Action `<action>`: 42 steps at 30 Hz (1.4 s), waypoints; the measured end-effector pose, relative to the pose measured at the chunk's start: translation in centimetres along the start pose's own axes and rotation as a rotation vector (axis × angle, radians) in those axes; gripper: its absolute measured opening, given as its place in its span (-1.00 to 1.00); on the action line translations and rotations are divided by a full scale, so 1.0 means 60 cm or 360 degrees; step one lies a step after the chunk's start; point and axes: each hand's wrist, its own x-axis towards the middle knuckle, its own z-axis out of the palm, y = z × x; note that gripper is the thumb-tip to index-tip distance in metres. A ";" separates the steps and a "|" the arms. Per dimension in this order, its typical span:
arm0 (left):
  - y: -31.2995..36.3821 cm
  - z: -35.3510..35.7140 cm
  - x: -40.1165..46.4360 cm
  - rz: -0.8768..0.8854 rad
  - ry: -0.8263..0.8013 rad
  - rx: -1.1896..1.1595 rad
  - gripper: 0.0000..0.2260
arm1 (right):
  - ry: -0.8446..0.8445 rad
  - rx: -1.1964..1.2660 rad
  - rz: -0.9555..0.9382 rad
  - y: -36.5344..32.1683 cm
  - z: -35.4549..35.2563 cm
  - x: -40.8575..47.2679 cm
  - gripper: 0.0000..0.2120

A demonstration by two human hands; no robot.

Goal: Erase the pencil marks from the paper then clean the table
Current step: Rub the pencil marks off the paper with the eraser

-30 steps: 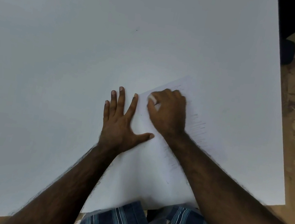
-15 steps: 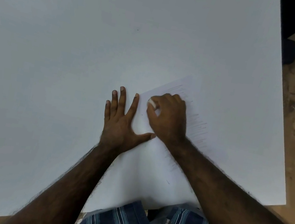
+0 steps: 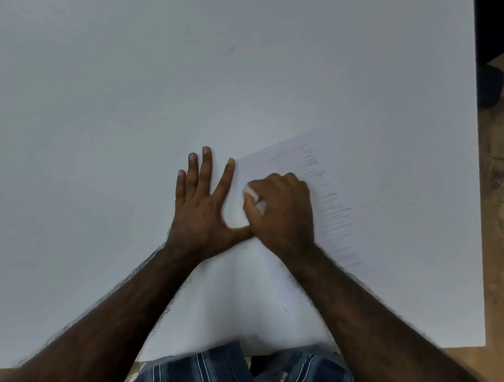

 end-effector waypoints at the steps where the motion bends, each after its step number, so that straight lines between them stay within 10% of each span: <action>1: 0.001 0.000 0.000 -0.0005 -0.0009 0.0007 0.11 | 0.0095 -0.0005 0.0163 0.007 -0.005 0.006 -0.87; 14: 0.002 -0.006 0.001 0.0007 0.0001 -0.0002 0.11 | 0.0340 0.0144 0.0480 0.040 -0.019 0.004 -0.93; 24: -0.019 -0.015 0.071 0.0650 -0.0012 0.0068 -0.24 | 0.0298 0.0225 0.0539 0.034 -0.016 0.001 -0.84; 30: -0.020 -0.009 0.070 0.0654 0.0096 0.0051 -0.24 | 0.0062 0.0099 0.0112 0.036 -0.020 0.012 -0.87; 35: -0.016 -0.008 0.067 0.0580 0.0049 0.0100 -0.23 | 0.0432 0.0067 0.0447 0.065 -0.042 0.032 -0.90; 39: -0.010 -0.007 0.062 0.0503 -0.0020 0.0138 -0.23 | 0.0013 -0.0004 -0.0028 0.044 -0.023 0.017 -0.88; 42: 0.001 -0.006 0.061 0.0388 -0.0102 0.0189 -0.23 | 0.0173 -0.0002 0.0204 0.076 -0.040 0.033 -0.88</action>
